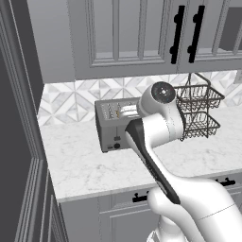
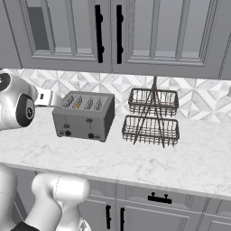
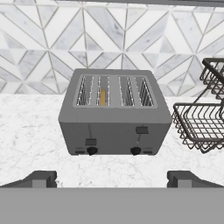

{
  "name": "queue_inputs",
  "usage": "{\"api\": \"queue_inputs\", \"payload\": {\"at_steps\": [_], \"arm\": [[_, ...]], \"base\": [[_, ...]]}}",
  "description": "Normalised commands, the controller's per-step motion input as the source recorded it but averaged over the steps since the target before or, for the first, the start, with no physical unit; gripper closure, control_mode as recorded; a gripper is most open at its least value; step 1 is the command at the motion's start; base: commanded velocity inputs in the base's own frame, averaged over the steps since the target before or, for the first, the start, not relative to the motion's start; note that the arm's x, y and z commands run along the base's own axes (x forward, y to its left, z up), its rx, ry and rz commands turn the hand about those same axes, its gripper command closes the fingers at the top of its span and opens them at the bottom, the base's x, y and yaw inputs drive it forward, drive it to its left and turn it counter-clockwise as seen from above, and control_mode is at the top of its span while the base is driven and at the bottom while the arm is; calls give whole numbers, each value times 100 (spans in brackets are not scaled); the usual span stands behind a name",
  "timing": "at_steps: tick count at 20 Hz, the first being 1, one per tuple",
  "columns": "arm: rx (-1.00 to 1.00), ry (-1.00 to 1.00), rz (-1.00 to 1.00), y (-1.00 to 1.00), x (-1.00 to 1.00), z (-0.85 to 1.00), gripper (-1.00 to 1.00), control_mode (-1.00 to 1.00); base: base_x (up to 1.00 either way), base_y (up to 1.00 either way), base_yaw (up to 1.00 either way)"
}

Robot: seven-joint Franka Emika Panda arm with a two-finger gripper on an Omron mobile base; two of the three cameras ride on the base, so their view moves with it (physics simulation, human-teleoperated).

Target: Start the toaster. Once the lever pops up, take the bread to the plate on the dining counter.

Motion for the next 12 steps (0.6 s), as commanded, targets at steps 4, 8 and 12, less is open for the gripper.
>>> {"api": "queue_inputs", "payload": {"at_steps": [4, 8, 12], "arm": [[0, 0, 0, 0, 0, 0, -100, -100], [0, 0, 0, 0, 0, 0, -100, -100], [0, 0, 0, 0, 0, 0, -100, -100]], "base": [[0, 0, 0], [0, 0, 0], [0, 0, 0]]}}
